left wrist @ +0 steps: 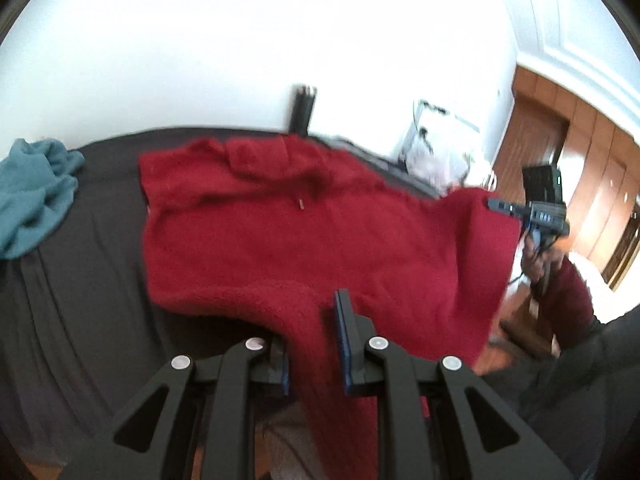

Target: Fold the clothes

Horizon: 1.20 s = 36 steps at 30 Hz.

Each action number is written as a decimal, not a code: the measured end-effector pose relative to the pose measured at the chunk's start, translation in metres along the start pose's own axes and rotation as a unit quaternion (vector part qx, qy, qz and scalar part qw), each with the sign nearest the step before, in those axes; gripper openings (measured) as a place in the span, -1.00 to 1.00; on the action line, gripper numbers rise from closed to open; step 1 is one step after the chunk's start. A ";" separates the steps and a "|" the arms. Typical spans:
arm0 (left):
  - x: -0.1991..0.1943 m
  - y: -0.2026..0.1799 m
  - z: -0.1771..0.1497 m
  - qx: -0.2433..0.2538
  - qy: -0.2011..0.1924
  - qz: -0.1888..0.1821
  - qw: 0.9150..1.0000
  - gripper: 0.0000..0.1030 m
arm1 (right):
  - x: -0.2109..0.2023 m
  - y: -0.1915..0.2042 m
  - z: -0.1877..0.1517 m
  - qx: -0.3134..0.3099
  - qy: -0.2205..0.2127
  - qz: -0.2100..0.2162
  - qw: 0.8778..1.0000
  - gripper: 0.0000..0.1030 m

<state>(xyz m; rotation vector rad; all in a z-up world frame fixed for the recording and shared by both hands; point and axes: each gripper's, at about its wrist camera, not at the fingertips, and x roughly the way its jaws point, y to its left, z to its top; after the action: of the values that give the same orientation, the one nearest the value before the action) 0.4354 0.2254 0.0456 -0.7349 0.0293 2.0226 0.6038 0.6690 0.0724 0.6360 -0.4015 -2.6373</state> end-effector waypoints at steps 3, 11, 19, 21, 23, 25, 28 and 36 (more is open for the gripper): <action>-0.003 0.013 0.019 -0.027 -0.024 0.000 0.999 -0.62 | -0.005 -0.007 0.020 0.008 -0.033 -0.007 0.999 -0.48; 0.009 0.047 0.033 -0.069 -0.030 0.005 0.997 -0.62 | 0.035 -0.026 0.031 0.023 0.015 -0.028 0.999 -0.47; 0.001 0.052 0.037 -0.076 -0.041 0.004 0.996 -0.62 | 0.027 -0.036 -0.038 0.068 0.101 -0.077 0.990 0.49; 0.001 0.052 0.036 -0.077 -0.039 0.007 0.996 -0.62 | 0.015 -0.037 -0.051 0.080 0.104 -0.077 0.988 0.49; 0.001 0.050 0.035 -0.077 -0.038 0.009 0.996 -0.62 | 0.007 -0.042 -0.063 0.091 0.112 -0.084 0.986 0.49; -0.001 0.046 0.033 -0.077 -0.040 0.011 0.996 -0.62 | 0.003 -0.050 -0.073 0.105 0.124 -0.093 0.982 0.49; -0.006 0.039 0.031 -0.073 -0.043 0.013 0.996 -0.62 | 0.012 -0.072 -0.085 0.142 0.142 -0.078 0.976 0.50; -0.012 0.027 0.019 -0.068 -0.034 0.025 0.997 -0.62 | 0.061 -0.098 -0.100 0.170 0.179 -0.013 0.969 0.49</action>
<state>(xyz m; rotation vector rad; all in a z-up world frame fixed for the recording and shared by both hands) 0.4093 0.2076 0.0602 -0.7557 -0.1324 2.1113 0.5724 0.7100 -0.0715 1.2078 -0.7425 -2.4218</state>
